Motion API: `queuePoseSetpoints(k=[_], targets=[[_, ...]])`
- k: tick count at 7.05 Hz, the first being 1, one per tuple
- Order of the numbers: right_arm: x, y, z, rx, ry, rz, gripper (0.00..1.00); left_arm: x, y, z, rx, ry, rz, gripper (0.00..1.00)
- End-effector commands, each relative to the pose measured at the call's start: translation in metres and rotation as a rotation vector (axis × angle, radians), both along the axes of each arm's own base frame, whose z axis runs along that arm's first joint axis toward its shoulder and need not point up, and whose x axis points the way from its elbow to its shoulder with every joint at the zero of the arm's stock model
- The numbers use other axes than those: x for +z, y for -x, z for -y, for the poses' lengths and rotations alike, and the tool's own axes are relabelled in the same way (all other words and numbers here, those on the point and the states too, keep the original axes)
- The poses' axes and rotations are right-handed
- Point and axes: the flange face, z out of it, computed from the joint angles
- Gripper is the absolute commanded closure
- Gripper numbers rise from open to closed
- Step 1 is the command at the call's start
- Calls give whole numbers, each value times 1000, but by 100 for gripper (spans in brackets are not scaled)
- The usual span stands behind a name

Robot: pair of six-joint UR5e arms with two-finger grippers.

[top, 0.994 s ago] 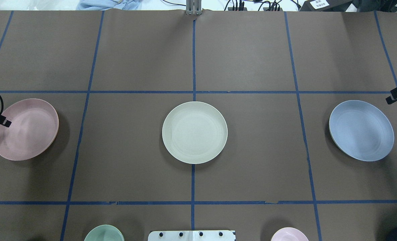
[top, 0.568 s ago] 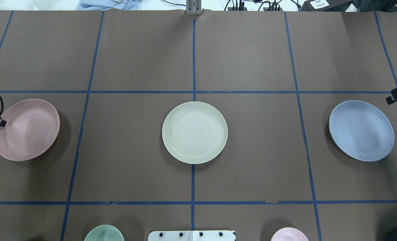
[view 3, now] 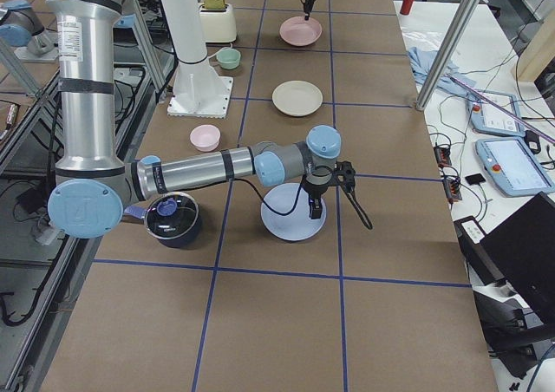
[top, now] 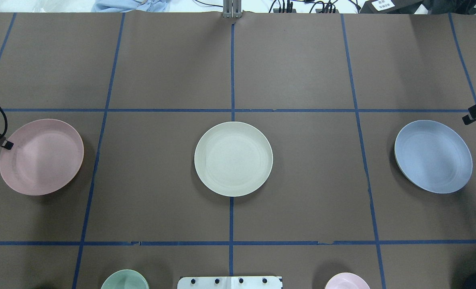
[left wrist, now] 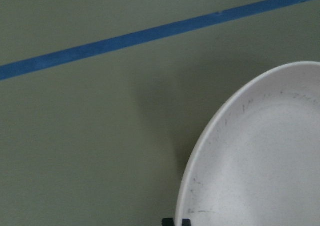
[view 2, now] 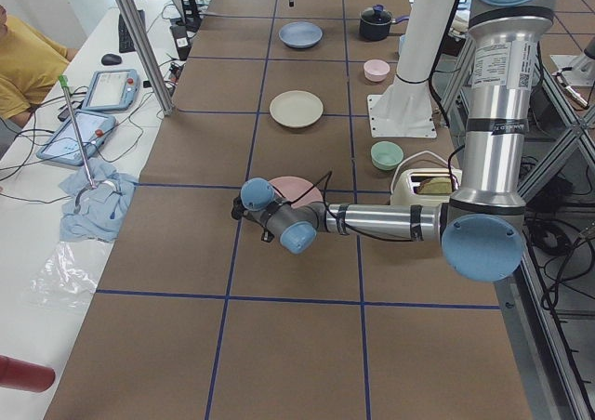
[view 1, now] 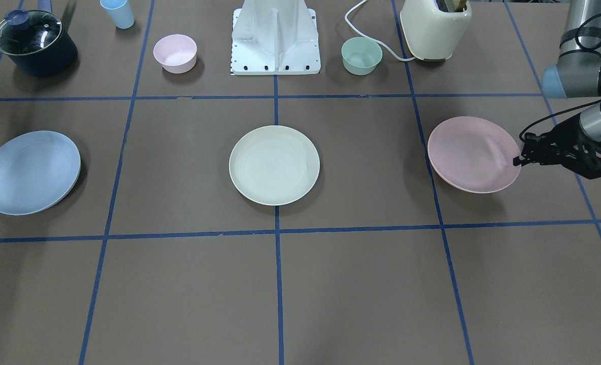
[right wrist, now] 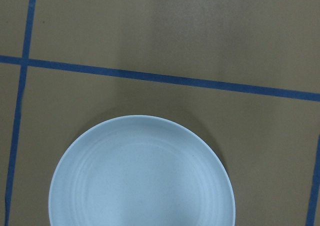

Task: Stack three plates with pink and blue
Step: 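Carry the pink plate with the left gripper onto the cream plate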

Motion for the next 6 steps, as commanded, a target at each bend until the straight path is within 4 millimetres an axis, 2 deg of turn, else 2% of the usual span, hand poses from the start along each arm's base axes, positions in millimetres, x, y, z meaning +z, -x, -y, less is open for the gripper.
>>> queuePoseSetpoints(k=[1, 2, 3, 4, 5, 6], targets=[[-1, 0, 0, 0, -2, 1, 0, -89, -25, 31, -68, 72, -79, 100], [-1, 0, 0, 0, -2, 1, 0, -123, -61, 28, -52, 113, -100, 100], [0, 0, -1, -3, 4, 7, 0, -168, -99, 32, -48, 171, -129, 100], [3, 1, -1, -5, 12, 12, 0, -205, -142, 25, -27, 231, -147, 100], [3, 1, 0, -4, 14, 12, 0, -226, -174, 18, -55, 244, -141, 100], [2, 1, -1, -3, 17, 16, 0, -246, -221, 2, -56, 238, -134, 100]])
